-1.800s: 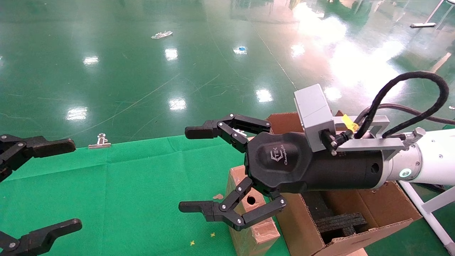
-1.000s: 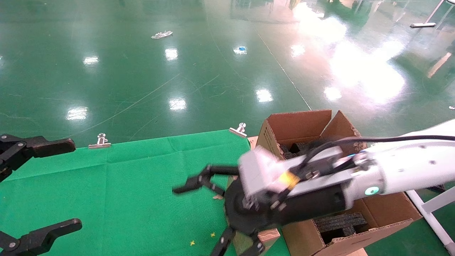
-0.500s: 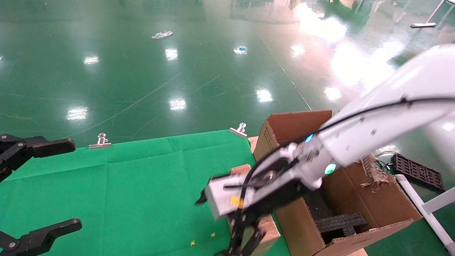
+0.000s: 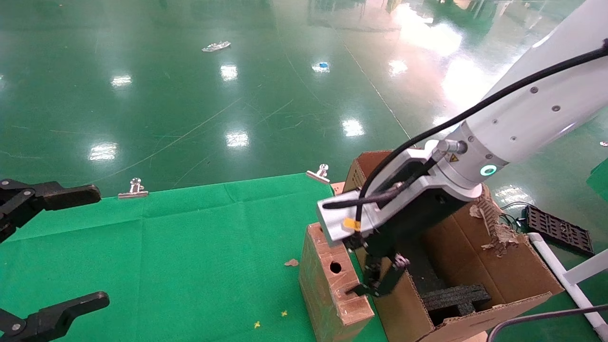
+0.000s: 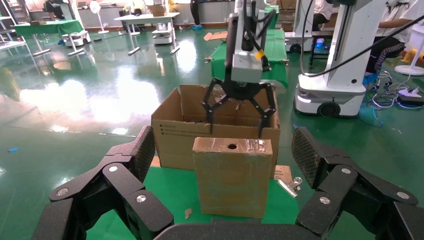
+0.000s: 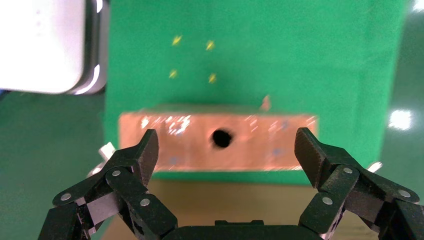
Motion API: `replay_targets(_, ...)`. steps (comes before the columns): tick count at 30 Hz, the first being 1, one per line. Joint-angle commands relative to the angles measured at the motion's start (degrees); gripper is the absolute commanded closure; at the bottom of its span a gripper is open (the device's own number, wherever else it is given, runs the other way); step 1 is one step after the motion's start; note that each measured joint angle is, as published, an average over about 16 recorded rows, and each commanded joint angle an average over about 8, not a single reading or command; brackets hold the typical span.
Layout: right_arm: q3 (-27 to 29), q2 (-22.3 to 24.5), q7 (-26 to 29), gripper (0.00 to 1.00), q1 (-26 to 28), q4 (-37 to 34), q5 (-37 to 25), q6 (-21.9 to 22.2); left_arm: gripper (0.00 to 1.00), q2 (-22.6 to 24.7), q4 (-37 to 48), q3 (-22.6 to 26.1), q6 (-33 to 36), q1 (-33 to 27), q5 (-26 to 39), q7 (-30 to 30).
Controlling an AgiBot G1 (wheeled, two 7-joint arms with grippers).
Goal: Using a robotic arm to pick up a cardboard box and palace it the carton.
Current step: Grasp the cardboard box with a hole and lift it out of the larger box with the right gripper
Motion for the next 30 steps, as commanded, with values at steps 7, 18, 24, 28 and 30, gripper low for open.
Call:
replay_targets(7, -12.59, -3.28, 3.76, 0.00, 6.58, -0.04, 1.45, 0.66, 0.00, -0.01, 0.00, 0.03, -0.01, -0.01, -0.02, 0.02)
replay_targets(18, -20.16, -6.65, 12.95, 0.00, 11.74, -0.52, 3.28, 2.68, 0.00, -0.03, 0.00, 0.08, -0.03, -0.02, -0.05, 0.04)
replay_targets(24, -22.38, -6.05, 34.01, 0.00, 13.56, -1.85, 2.74, 4.89, 0.00, -0.04, 0.00, 0.10, -0.04, -0.02, -0.07, 0.05)
replay_targets(28, -22.82, -5.71, 44.88, 0.00, 12.75, -3.87, 5.75, 5.50, 0.00, -0.05, 0.00, 0.12, -0.05, -0.03, -0.08, 0.06)
replay_targets(30, -22.68, -5.39, 46.83, 0.00, 11.70, -5.39, 7.96, 5.68, 0.00, -0.05, 0.00, 0.13, -0.06, -0.03, -0.09, 0.06)
